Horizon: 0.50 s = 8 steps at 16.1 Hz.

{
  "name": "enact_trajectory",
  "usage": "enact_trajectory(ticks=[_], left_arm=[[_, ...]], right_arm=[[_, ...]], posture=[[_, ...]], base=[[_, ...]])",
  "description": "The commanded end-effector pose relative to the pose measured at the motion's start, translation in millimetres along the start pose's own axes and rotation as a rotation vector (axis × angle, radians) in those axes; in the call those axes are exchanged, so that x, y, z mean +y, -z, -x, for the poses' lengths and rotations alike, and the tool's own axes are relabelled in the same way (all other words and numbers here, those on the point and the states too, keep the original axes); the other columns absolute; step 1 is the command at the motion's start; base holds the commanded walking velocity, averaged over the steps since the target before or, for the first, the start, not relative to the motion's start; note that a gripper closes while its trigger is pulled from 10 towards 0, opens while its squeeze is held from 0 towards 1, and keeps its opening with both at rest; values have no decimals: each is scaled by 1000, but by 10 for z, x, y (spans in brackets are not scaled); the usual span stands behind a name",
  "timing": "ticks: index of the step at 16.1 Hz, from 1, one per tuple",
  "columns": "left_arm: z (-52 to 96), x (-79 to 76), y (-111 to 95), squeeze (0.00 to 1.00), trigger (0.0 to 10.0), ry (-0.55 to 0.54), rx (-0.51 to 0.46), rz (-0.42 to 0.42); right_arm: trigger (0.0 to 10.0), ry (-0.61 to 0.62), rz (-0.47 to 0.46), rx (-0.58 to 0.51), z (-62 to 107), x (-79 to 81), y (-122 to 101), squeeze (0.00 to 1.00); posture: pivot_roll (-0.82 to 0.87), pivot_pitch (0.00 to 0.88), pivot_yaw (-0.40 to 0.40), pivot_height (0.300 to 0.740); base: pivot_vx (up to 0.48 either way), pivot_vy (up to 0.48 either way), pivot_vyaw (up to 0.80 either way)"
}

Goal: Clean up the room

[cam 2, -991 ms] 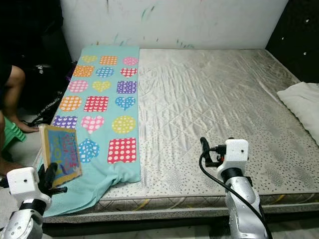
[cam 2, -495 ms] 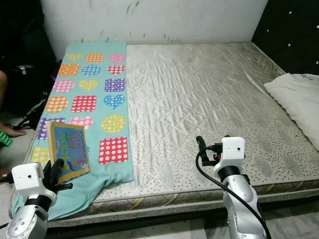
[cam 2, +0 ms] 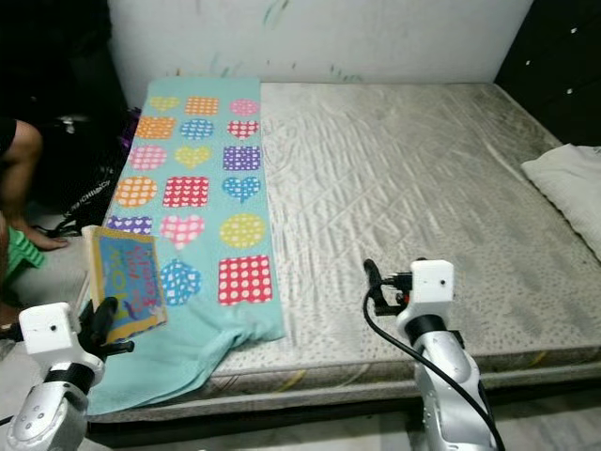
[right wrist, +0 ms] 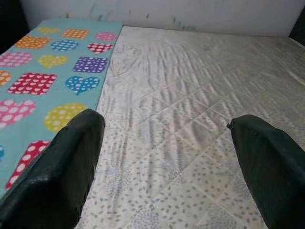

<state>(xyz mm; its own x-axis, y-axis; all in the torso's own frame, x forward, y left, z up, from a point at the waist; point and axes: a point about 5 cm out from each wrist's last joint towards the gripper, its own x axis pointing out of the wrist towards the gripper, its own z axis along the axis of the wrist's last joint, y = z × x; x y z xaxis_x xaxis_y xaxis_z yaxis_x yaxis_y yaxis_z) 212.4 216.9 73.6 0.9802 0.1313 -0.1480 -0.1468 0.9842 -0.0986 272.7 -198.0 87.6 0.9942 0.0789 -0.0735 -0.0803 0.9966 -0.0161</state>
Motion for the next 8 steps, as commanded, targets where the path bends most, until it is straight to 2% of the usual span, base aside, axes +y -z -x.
enact_trajectory(ticks=[1,5,8], left_arm=[[-18,-64,-111,0,10000,27,-50,-11],[-30,-75,-115,0,10000,35,-48,-19],[-39,-76,-119,0,10000,35,-49,-15]], right_arm=[[10000,8,7,-8,-1,-25,-34,0],[10000,4,10,-10,-14,-12,-39,0],[10000,-10,46,-21,-33,-10,-59,0]], posture=[[-118,99,-8,740],[-119,98,-3,740],[-121,100,-4,740]], base=[[0,0,0],[0,0,0],[0,0,0]])
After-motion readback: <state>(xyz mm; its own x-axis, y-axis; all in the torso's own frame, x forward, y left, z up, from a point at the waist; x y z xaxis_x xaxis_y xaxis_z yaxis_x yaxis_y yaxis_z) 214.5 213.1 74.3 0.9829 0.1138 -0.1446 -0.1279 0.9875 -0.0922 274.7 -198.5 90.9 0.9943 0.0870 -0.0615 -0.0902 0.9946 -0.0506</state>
